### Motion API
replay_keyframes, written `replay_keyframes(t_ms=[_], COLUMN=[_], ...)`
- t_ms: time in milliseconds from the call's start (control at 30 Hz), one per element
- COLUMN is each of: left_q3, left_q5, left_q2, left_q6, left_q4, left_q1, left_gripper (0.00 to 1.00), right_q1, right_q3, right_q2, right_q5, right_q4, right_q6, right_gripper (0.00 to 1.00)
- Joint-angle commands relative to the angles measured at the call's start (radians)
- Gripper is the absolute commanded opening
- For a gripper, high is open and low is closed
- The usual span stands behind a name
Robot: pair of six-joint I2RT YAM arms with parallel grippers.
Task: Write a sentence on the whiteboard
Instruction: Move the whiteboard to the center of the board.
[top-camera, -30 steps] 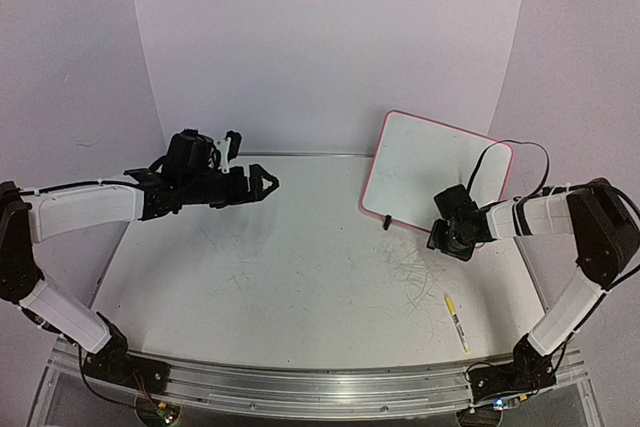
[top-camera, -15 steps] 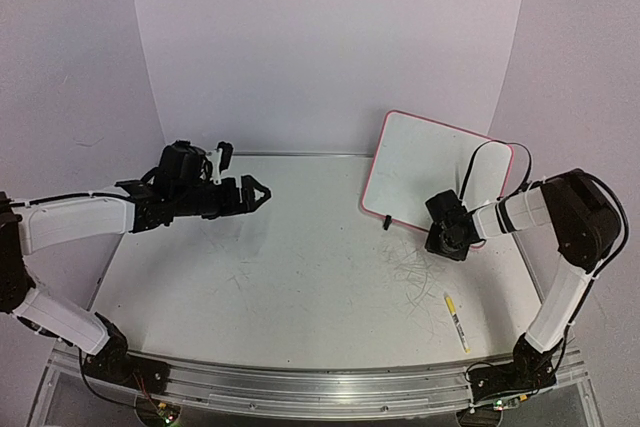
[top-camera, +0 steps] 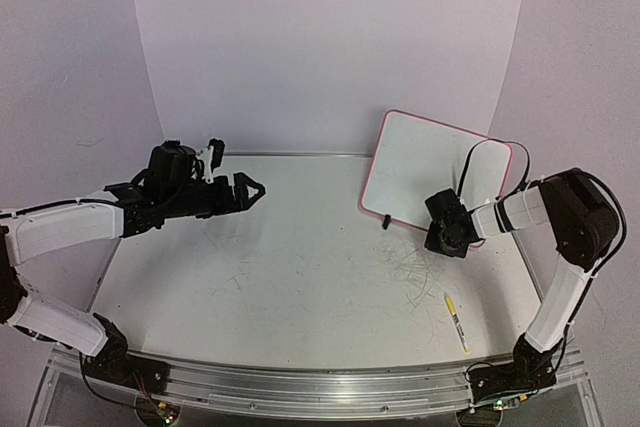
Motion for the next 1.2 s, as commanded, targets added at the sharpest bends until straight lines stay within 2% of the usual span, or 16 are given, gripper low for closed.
replay_keyframes(t_ms=[0,67,333,600,767,1000,1167], left_q3=[0.039,0.048,0.079,0.081,0.046,-0.029,-0.039], left_q5=[-0.012,-0.013,0.003,-0.032,-0.123,-0.265,-0.309], left_q2=[0.001,0.012,0.061,0.072,0.004,-0.122,-0.156], left_q6=[0.013,0.020,0.025,0.019,0.003,-0.014,-0.021], left_q4=[0.037,0.037,0.036,0.076,0.093,0.111,0.110], left_q1=[-0.002,-0.002,-0.002,-0.002,-0.002,-0.002,-0.002], left_gripper=[1.00,0.99,0.99,1.00,0.99,1.00,0.99], right_q1=[0.008,0.013,0.111,0.194,0.213,0.296,0.327], right_q3=[-0.016,-0.022,-0.040,-0.119,-0.141,-0.116,-0.098], right_q2=[-0.030,-0.038,-0.051,-0.129,-0.153,-0.110,-0.079], right_q5=[-0.036,-0.048,-0.123,-0.334,-0.483,-0.448,-0.369], right_q4=[0.113,0.117,0.162,0.258,0.295,0.298,0.303], right_q6=[-0.083,-0.105,-0.238,-0.422,-0.508,-0.542,-0.460], right_gripper=[0.04,0.00,0.00,0.00,0.00,0.00,0.00])
